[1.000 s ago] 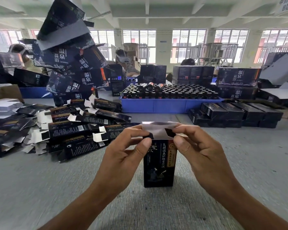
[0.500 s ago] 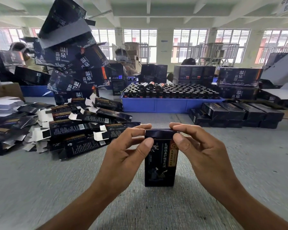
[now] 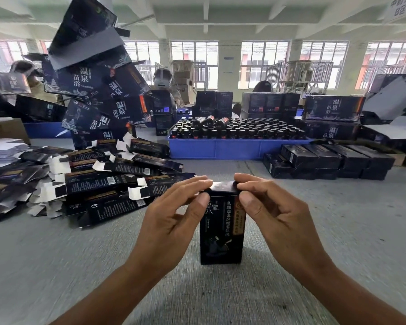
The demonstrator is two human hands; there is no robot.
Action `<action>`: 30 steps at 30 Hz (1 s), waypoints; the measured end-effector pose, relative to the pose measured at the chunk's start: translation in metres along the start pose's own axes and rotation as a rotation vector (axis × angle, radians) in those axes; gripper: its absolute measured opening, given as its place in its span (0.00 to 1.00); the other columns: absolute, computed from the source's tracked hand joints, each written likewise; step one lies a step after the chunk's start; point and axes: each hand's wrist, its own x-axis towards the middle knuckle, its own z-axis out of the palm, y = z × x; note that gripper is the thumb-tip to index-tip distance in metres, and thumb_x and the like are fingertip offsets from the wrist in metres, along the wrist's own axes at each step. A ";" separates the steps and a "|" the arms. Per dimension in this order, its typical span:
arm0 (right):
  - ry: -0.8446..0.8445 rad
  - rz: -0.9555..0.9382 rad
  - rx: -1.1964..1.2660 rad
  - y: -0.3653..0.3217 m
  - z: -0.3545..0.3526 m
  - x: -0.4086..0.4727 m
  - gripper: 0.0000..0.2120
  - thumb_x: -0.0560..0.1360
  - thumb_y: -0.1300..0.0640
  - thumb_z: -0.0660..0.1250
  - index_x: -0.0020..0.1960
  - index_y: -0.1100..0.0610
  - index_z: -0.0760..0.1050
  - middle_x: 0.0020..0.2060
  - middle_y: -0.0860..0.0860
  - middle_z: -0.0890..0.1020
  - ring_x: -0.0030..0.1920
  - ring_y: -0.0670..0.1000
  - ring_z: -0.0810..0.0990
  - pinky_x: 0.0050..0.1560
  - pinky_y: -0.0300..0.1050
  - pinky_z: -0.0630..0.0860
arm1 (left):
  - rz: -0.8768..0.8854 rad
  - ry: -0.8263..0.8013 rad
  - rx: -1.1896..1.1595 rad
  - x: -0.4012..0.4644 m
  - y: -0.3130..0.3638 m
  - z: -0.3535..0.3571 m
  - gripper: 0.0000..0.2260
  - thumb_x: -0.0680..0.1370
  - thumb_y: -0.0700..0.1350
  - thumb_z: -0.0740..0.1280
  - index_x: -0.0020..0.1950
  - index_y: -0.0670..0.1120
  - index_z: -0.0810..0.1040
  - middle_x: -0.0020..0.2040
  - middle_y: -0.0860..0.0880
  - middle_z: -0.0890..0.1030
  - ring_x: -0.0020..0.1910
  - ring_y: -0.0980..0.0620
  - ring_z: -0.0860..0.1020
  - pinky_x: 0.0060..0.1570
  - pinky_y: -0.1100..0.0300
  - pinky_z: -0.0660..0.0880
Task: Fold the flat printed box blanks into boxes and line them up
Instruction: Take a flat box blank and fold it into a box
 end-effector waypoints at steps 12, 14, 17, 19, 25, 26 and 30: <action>-0.025 0.010 -0.153 0.014 0.001 -0.002 0.12 0.79 0.47 0.66 0.62 0.36 0.76 0.57 0.33 0.80 0.59 0.37 0.79 0.50 0.29 0.78 | 0.078 -0.117 0.188 0.002 -0.015 -0.001 0.16 0.80 0.55 0.66 0.68 0.57 0.73 0.58 0.52 0.82 0.54 0.60 0.82 0.43 0.68 0.79; -0.089 0.056 -0.283 0.019 0.003 -0.004 0.23 0.79 0.45 0.67 0.69 0.28 0.64 0.60 0.27 0.76 0.60 0.31 0.75 0.50 0.26 0.75 | -0.004 -0.102 0.149 0.002 -0.018 0.001 0.15 0.80 0.57 0.65 0.68 0.62 0.72 0.54 0.53 0.83 0.50 0.58 0.83 0.41 0.68 0.79; -0.212 0.119 -0.468 0.024 0.012 -0.010 0.37 0.76 0.39 0.67 0.73 0.24 0.45 0.66 0.27 0.65 0.62 0.31 0.72 0.60 0.34 0.69 | -0.085 0.010 0.076 0.008 -0.020 0.004 0.14 0.77 0.57 0.66 0.62 0.68 0.73 0.51 0.60 0.83 0.47 0.57 0.84 0.39 0.65 0.80; -0.301 0.062 -0.598 0.024 0.017 -0.013 0.37 0.73 0.32 0.64 0.73 0.27 0.45 0.71 0.32 0.60 0.66 0.38 0.69 0.65 0.40 0.70 | -0.173 0.094 -0.019 0.011 -0.026 0.002 0.12 0.78 0.53 0.67 0.57 0.70 0.74 0.49 0.62 0.82 0.45 0.57 0.84 0.37 0.63 0.81; -0.393 -0.065 -0.884 0.027 0.026 -0.019 0.30 0.73 0.33 0.63 0.71 0.40 0.59 0.78 0.46 0.53 0.71 0.52 0.68 0.68 0.51 0.74 | -0.422 0.169 -0.198 0.013 -0.037 0.006 0.09 0.78 0.52 0.69 0.53 0.67 0.77 0.46 0.50 0.85 0.41 0.50 0.86 0.34 0.55 0.83; -0.366 -0.066 -0.884 0.030 0.026 -0.018 0.27 0.74 0.36 0.63 0.70 0.41 0.61 0.78 0.47 0.55 0.69 0.53 0.70 0.66 0.51 0.75 | -0.421 0.145 -0.211 0.013 -0.037 0.008 0.10 0.76 0.55 0.69 0.54 0.69 0.76 0.47 0.50 0.85 0.41 0.50 0.86 0.34 0.56 0.83; -0.218 0.018 -0.879 0.044 0.008 0.007 0.21 0.74 0.39 0.59 0.66 0.41 0.64 0.73 0.45 0.63 0.62 0.51 0.74 0.61 0.47 0.74 | -0.371 0.015 -0.112 0.006 -0.052 0.014 0.19 0.70 0.65 0.65 0.59 0.80 0.67 0.49 0.59 0.83 0.43 0.55 0.85 0.41 0.57 0.81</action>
